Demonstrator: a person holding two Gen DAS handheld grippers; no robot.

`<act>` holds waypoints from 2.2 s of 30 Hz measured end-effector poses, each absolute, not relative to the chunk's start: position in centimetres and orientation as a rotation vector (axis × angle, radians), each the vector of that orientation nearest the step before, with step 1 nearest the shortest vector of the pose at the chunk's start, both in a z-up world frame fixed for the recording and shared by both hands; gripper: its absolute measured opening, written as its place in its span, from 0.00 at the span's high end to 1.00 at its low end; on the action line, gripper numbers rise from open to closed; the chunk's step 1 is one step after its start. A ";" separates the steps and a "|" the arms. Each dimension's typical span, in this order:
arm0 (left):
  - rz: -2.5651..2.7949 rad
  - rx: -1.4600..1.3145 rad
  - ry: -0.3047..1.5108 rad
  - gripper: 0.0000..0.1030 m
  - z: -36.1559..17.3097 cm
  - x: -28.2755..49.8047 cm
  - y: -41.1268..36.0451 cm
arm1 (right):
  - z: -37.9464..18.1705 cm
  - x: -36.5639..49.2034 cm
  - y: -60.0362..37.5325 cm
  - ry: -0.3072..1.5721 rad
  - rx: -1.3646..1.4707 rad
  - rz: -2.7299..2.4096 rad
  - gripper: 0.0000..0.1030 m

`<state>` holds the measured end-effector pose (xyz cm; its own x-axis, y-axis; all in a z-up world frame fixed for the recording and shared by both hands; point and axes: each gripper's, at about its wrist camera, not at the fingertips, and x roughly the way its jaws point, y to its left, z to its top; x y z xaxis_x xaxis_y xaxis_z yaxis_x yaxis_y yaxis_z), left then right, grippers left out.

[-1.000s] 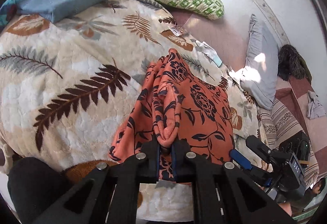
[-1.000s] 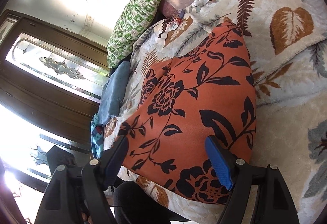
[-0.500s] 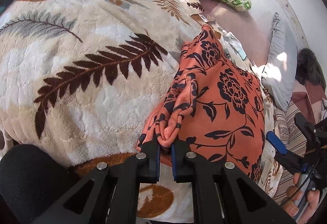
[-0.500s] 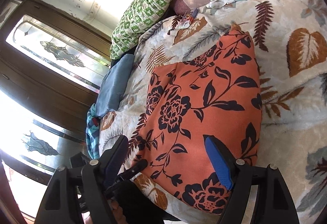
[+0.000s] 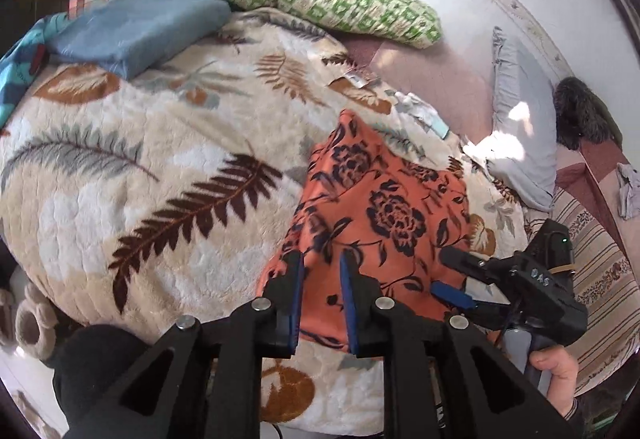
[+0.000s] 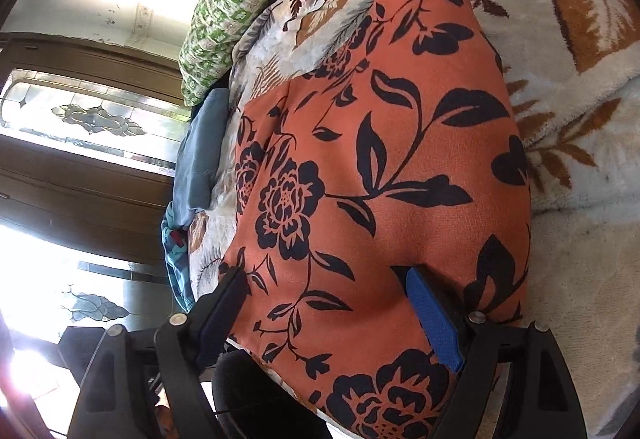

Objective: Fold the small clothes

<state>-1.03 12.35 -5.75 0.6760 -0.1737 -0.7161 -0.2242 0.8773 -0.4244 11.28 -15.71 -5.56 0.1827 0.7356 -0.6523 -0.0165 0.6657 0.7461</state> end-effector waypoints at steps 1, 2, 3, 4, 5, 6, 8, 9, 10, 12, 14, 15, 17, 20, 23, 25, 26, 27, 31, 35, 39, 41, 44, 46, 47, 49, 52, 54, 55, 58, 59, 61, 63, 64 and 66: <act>0.007 -0.513 0.827 0.79 -5.4 -0.3 11.9 | -5.6 11.2 -15.7 1.292 0.683 0.596 0.18; -0.020 -0.502 0.826 0.76 -5.2 0.6 11.3 | -5.4 11.2 -15.5 1.291 0.679 0.599 0.18; -0.052 -0.492 0.828 0.75 -5.2 1.7 10.6 | -5.5 11.2 -15.5 1.290 0.682 0.603 0.18; -0.072 -0.483 0.842 0.74 -5.5 2.8 10.0 | -5.5 11.2 -15.7 1.287 0.690 0.606 0.18; -0.080 -0.470 0.864 0.74 -6.2 4.0 9.4 | -5.6 11.2 -15.9 1.285 0.702 0.610 0.18; -0.088 -0.463 0.892 0.74 -7.1 5.3 8.9 | -5.7 11.2 -16.0 1.285 0.712 0.612 0.18; -0.043 -0.443 0.994 0.74 -10.0 7.5 8.5 | -5.7 11.3 -16.1 1.292 0.719 0.613 0.18; -0.017 -0.432 1.041 0.75 -11.5 8.3 8.5 | -5.6 11.4 -16.0 1.299 0.715 0.612 0.18; -0.019 -0.420 1.059 0.74 -12.5 8.7 8.5 | -5.5 11.5 -15.9 1.311 0.706 0.615 0.18; -0.019 -0.377 1.033 0.74 -12.2 8.6 8.1 | -5.0 11.8 -15.8 1.345 0.675 0.624 0.18; -0.015 -0.353 1.041 0.74 -11.9 8.7 7.8 | -3.6 12.3 -15.7 1.336 0.653 0.644 0.18; -0.019 -0.357 1.046 0.74 -12.0 8.7 7.9 | -2.7 12.6 -15.8 1.305 0.655 0.657 0.18; -0.029 -0.369 1.046 0.74 -12.2 8.7 8.1 | -1.5 13.9 -16.4 1.253 0.673 0.650 0.18; -0.035 -0.361 1.050 0.74 -12.2 8.8 7.9 | -3.4 16.2 -17.2 1.273 0.657 0.550 0.18; -0.035 -0.345 1.056 0.74 -12.3 8.9 7.8 | -6.8 17.1 -17.9 1.328 0.747 0.516 0.18; -0.038 -0.359 1.061 0.74 -12.3 8.9 8.0 | -4.8 17.2 -17.2 1.343 0.679 0.535 0.18; -0.039 -0.361 1.064 0.74 -12.4 8.9 8.0 | -3.7 17.2 -17.1 1.328 0.654 0.541 0.18; -0.040 -0.359 1.067 0.74 -12.3 9.0 8.0 | -2.6 17.2 -17.2 1.292 0.647 0.556 0.18; -0.041 -0.368 1.074 0.74 -12.4 9.0 8.1 | -3.0 18.3 -18.0 1.248 0.619 0.483 0.18; -0.036 -0.350 1.080 0.74 -12.3 9.2 7.9 | -5.8 18.8 -18.3 1.306 0.663 0.460 0.18; -0.032 -0.361 1.081 0.74 -12.4 9.3 8.0 | -1.2 18.1 -18.2 1.225 0.639 0.524 0.18; -0.030 -0.362 1.077 0.74 -12.4 9.2 8.0 | -1.3 17.7 -18.4 1.206 0.597 0.505 0.17; -0.041 -0.375 1.084 0.74 -12.5 9.3 8.1 | -7.6 18.5 -18.2 1.350 0.588 0.434 0.17; -0.042 -0.369 1.082 0.74 -12.5 9.2 8.2 | -5.5 18.2 -18.7 1.298 0.641 0.441 0.17; -0.045 -0.376 1.085 0.74 -12.5 9.2 8.3 | -4.1 17.9 -19.0 1.284 0.652 0.464 0.17; -0.053 -0.374 1.089 0.74 -12.2 9.2 8.4 | -2.0 17.0 -19.7 1.239 0.657 0.490 0.17; -0.058 -0.374 1.070 0.74 -11.2 8.7 8.5 | -0.5 14.3 -21.7 1.203 0.700 0.516 0.17; -0.052 -0.358 1.053 0.74 -10.5 8.3 8.3 | -0.7 12.3 -22.6 1.195 0.776 0.556 0.17; -0.054 -0.351 1.043 0.74 -10.1 8.2 8.4 | -1.0 11.4 -22.3 1.210 0.803 0.592 0.17; -0.050 -0.348 1.011 0.74 -8.6 8.0 8.4 | -4.2 10.2 -20.5 1.300 0.799 0.635 0.17; -0.061 -0.352 1.000 0.74 -8.1 8.2 8.2 | -6.0 10.0 -20.0 1.341 0.787 0.623 0.17; -0.080 -0.342 0.983 0.72 -7.2 8.8 7.8 | -7.1 9.6 -20.1 1.309 0.858 0.629 0.16; -0.091 -0.316 0.968 0.64 -6.8 9.9 7.4 | -6.6 9.5 -19.9 1.310 0.826 0.627 0.16; -0.091 -0.292 0.967 0.60 -6.9 10.6 7.1 | -6.5 9.4 -19.7 1.312 0.812 0.629 0.16; -0.067 -0.218 1.010 0.60 -8.0 12.5 6.5 | -6.5 9.3 -19.7 1.308 0.804 0.631 0.16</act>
<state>12.52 6.50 -8.04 0.5317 -0.1558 -0.8325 -0.0452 0.9763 -0.2116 9.31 -19.73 -6.46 0.1663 0.7940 -0.5847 0.0373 0.5875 0.8084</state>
